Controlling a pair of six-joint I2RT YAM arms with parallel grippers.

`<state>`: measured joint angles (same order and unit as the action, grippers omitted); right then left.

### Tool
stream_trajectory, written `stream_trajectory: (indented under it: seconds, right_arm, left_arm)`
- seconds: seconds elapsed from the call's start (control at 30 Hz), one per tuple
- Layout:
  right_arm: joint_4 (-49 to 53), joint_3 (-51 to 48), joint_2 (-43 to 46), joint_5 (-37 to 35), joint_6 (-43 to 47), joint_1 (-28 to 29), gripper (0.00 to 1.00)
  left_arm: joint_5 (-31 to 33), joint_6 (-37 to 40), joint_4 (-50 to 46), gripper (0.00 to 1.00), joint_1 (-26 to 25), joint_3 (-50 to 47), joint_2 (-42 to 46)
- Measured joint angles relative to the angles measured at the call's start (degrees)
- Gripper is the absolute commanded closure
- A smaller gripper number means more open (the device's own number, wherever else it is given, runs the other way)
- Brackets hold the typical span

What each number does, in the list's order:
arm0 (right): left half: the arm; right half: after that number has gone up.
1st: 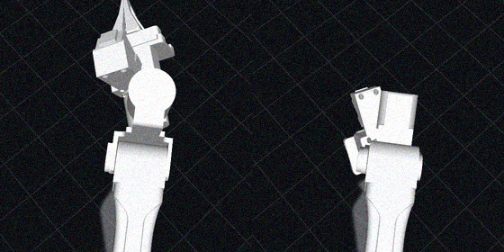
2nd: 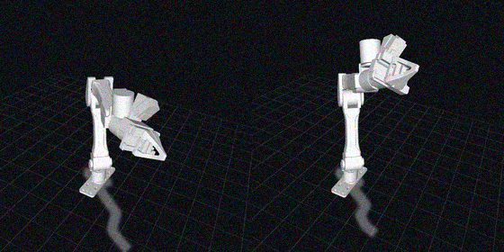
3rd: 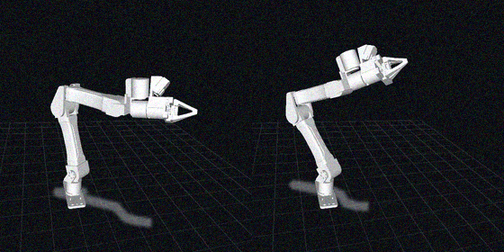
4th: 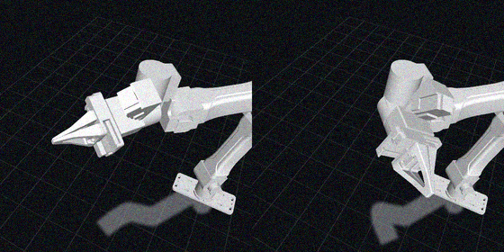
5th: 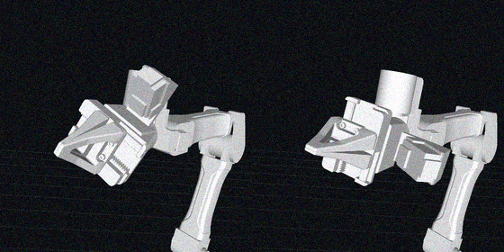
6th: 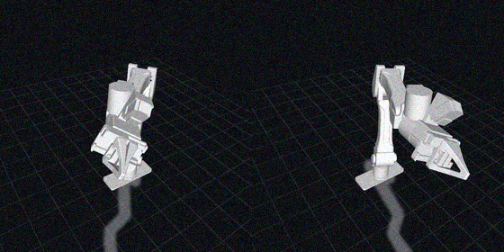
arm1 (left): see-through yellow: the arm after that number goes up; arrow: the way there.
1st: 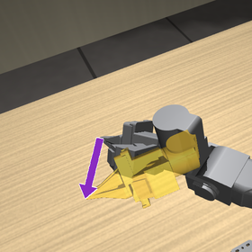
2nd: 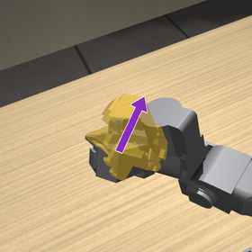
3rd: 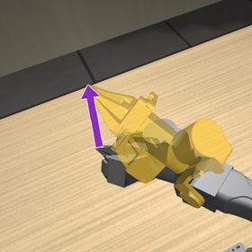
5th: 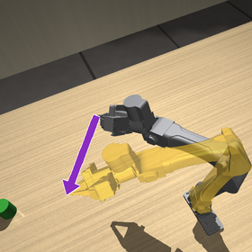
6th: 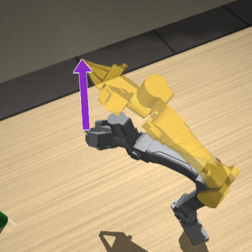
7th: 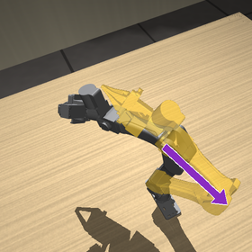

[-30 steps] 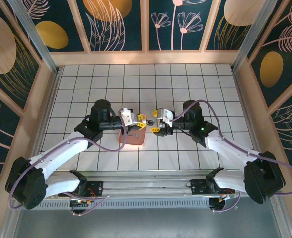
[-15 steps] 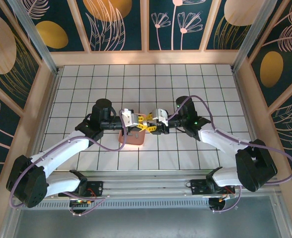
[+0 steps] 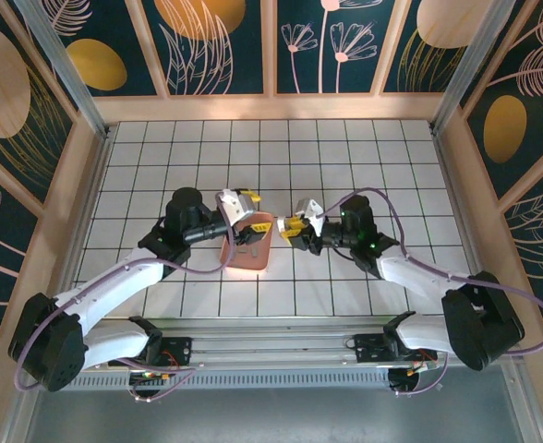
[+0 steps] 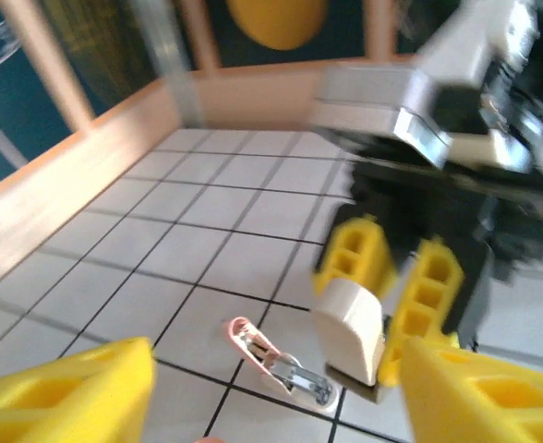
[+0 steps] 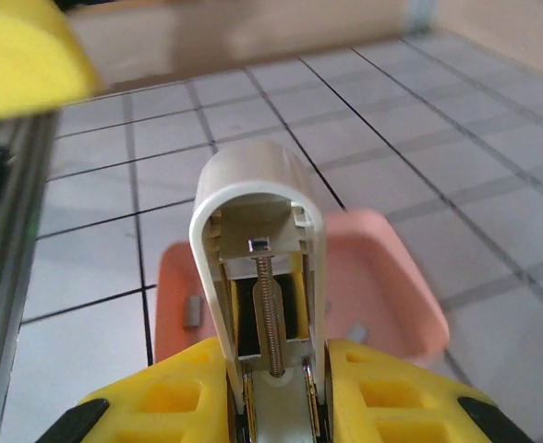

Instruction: Load the staples into the stapler

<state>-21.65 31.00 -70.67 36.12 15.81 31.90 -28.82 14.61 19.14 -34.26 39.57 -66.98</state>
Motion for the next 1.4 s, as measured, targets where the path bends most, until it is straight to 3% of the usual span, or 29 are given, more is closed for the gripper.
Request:
stream_trajectory:
  seconds: [0.33, 0.57, 0.77, 1.2, 1.4]
  right_arm:
    - [7.34, -2.89, 2.62, -31.45, -30.95, -0.57, 0.85]
    - [17.9, 3.63, -6.62, -43.1, -38.82, -5.18, 0.83]
    - [20.35, 8.0, -12.66, -47.1, -38.23, -6.1, 0.82]
    - [20.41, 8.44, -16.79, -49.13, -35.65, -6.21, 0.78]
    - [20.35, 8.44, -17.9, -49.13, -35.69, -6.32, 0.71]
  left_arm:
    - [19.91, -18.86, 4.79, 0.13, 0.0, -5.66, -1.42]
    - [26.86, -23.5, 4.63, 0.13, 0.02, -6.32, -4.04]
    - [28.44, -25.03, 4.74, 0.13, 0.02, -6.47, -4.07]
    - [29.57, -25.7, 4.66, 0.13, 0.02, -6.47, -5.38]
    - [29.97, -26.12, 3.17, 0.12, 0.02, -6.03, -6.25]
